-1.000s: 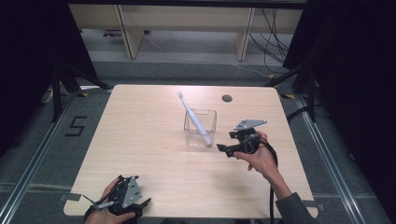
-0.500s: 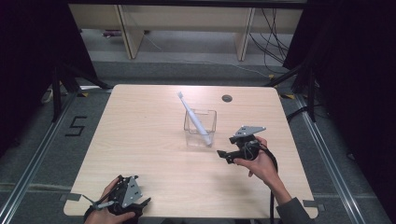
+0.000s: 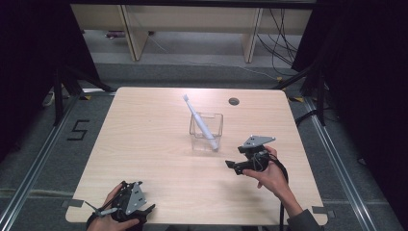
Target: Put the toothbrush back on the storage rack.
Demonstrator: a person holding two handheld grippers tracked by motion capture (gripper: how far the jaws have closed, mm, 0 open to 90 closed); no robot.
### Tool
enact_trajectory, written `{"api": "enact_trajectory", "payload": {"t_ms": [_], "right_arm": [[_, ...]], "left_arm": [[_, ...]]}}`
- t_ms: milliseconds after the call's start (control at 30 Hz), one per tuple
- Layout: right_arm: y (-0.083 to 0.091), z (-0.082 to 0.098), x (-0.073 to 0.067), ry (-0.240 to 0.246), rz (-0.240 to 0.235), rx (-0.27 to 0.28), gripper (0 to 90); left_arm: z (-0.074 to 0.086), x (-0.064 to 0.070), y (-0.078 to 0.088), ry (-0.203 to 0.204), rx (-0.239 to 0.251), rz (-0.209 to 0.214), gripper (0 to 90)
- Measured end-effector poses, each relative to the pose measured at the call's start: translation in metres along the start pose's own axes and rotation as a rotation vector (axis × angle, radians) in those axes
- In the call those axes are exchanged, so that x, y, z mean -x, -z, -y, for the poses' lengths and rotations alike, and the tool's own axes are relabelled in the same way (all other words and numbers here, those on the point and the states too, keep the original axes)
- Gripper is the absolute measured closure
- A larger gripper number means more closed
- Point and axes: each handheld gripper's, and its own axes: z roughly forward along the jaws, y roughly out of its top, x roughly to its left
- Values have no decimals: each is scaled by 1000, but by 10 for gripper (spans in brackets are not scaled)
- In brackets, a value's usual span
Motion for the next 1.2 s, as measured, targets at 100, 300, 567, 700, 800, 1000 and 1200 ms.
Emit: {"api": "enact_trajectory", "payload": {"t_ms": [100, 300, 567, 700, 800, 1000, 1200], "right_arm": [[-1, 3, 0, 8, -1, 3, 251], [1, 10, -3, -2, 14, 0, 251], [3, 23, -5, 13, -2, -21, 237], [4, 27, -5, 15, 13, -36, 232], [5, 31, -5, 20, 1, -39, 228], [9, 41, -10, -6, 19, -33, 217], [14, 51, -11, 10, 18, -33, 215]], "left_arm": [[0, 0, 0, -2, 1, 2, 155], [0, 0, 0, 1, -1, -1, 155], [0, 0, 0, 0, 1, 3, 155], [0, 0, 0, -1, -1, -1, 155], [0, 0, 0, -1, 1, 1, 155], [0, 0, 0, 0, -1, -3, 155], [0, 0, 0, -1, -2, -1, 155]]}}
